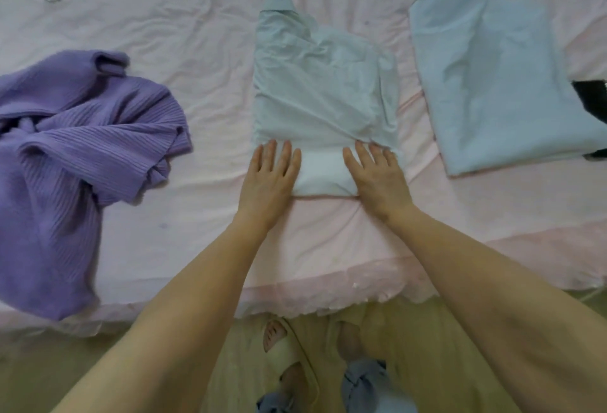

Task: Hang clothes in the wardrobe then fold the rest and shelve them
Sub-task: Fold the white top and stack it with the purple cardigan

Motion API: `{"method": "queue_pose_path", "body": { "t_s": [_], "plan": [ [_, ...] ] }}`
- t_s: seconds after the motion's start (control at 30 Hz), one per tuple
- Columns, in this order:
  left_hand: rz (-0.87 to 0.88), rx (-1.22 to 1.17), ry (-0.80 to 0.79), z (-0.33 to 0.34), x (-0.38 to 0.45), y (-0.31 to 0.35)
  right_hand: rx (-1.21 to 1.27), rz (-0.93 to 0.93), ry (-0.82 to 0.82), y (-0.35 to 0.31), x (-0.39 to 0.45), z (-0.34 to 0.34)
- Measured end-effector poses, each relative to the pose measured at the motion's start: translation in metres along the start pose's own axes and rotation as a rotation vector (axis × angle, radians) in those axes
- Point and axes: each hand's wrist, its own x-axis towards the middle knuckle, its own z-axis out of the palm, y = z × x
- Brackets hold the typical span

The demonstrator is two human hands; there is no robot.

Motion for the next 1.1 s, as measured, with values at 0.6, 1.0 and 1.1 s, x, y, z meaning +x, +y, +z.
{"method": "queue_pose_path", "body": {
  "t_s": [0.6, 1.0, 1.1],
  "plan": [
    [0.085, -0.051, -0.145, -0.292, -0.003, -0.057, 0.163, -0.07, -0.244, 0.081, -0.018, -0.29],
    [0.277, 0.019, -0.341, -0.433, -0.008, -0.068, 0.239, -0.108, -0.471, 0.133, -0.057, -0.414],
    [0.328, -0.002, -0.441, -0.422, -0.01, -0.052, 0.207, -0.07, -0.54, 0.136, -0.067, -0.412]
  ]
}}
